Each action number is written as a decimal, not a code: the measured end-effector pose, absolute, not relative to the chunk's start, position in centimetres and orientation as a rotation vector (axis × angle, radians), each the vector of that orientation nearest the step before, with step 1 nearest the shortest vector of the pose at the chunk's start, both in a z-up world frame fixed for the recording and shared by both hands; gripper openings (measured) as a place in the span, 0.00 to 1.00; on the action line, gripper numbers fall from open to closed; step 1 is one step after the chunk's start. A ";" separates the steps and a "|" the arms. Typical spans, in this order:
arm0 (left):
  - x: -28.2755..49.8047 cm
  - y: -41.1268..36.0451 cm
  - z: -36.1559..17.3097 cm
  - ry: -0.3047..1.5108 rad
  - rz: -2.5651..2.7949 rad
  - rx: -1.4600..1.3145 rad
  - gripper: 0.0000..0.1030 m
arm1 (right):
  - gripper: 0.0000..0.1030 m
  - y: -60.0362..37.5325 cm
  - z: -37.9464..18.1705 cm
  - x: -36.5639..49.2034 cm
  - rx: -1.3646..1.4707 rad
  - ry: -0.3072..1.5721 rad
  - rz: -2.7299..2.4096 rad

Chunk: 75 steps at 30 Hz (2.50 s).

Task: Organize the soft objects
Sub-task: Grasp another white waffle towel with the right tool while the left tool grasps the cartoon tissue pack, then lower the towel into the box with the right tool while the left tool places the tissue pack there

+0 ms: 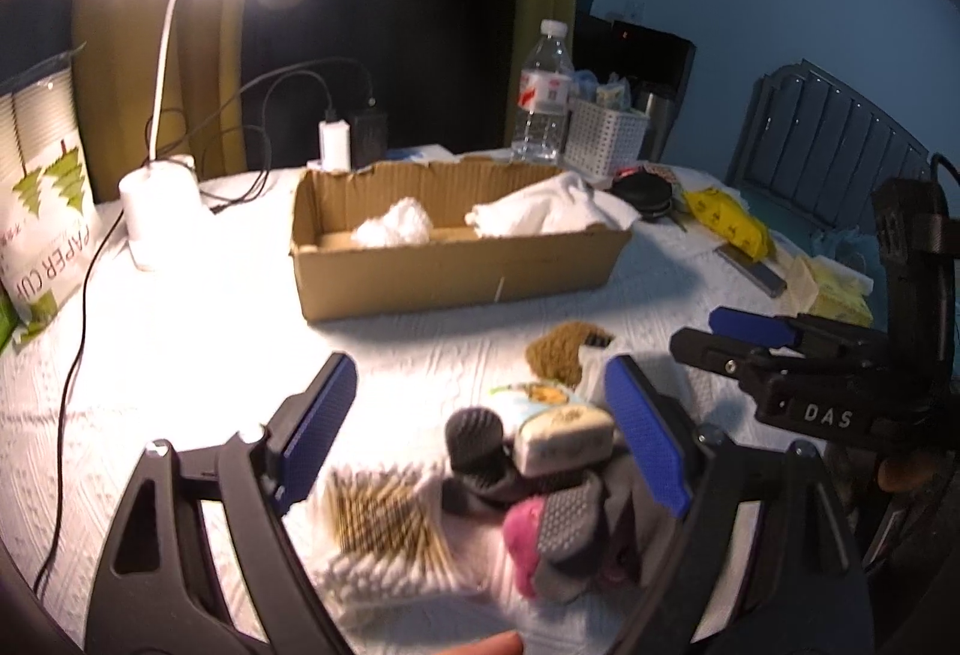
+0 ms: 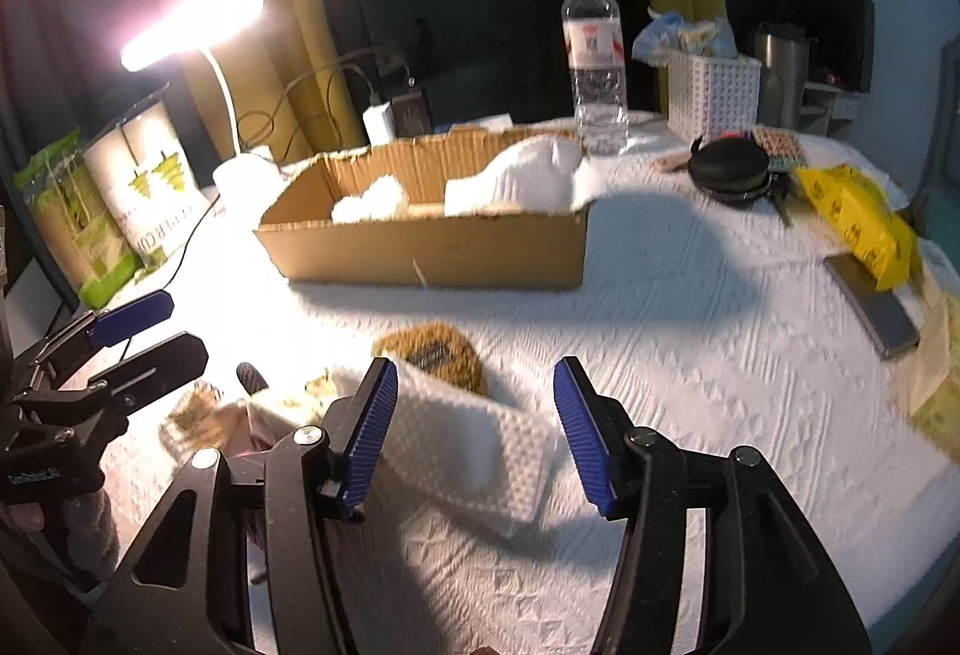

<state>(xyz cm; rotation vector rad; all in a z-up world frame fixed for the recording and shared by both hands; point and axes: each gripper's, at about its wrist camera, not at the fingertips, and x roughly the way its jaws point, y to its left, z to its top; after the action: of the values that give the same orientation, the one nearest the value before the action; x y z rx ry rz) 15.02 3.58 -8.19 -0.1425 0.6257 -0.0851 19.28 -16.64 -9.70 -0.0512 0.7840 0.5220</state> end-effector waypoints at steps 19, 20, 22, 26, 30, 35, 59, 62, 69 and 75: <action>15.8 0.0 -9.4 0.677 -0.131 -0.077 0.83 | 0.29 -15.9 -14.0 19.8 -0.084 0.918 0.580; 15.9 -0.4 -9.4 0.681 -0.135 -0.070 0.83 | 0.22 -16.1 -14.0 19.8 -0.075 0.916 0.590; 16.3 -1.2 -9.5 0.688 -0.144 -0.049 0.83 | 0.15 -16.3 -13.9 19.8 -0.076 0.907 0.592; 16.7 -2.5 -9.4 0.676 -0.157 -0.009 0.83 | 0.12 -17.7 -13.6 20.0 -0.058 0.886 0.584; 17.6 -3.5 -9.3 0.664 -0.179 0.017 0.83 | 0.12 -19.8 -13.2 20.4 -0.033 0.868 0.554; 20.0 -3.3 -11.0 0.767 -0.151 -0.004 0.83 | 0.12 -22.2 -12.8 20.8 0.016 0.840 0.526; 19.6 -0.3 -8.9 0.811 -0.170 -0.086 0.46 | 0.12 -22.3 -9.8 21.0 0.012 0.759 0.546; 19.8 0.5 -7.8 0.775 -0.157 -0.096 0.46 | 0.12 -21.9 -9.3 21.3 0.005 0.751 0.549; 20.6 2.3 -5.8 0.700 -0.127 -0.098 0.46 | 0.12 -20.9 -8.0 22.4 -0.009 0.727 0.554; 21.7 3.4 -4.8 0.658 -0.115 -0.098 0.46 | 0.12 -20.0 -7.0 23.6 -0.025 0.711 0.563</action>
<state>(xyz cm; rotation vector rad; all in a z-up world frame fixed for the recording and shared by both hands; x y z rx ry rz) 21.74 3.35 -4.79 -0.0977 0.6579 -0.1153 23.61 -20.02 -6.98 -0.0251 0.7106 0.5625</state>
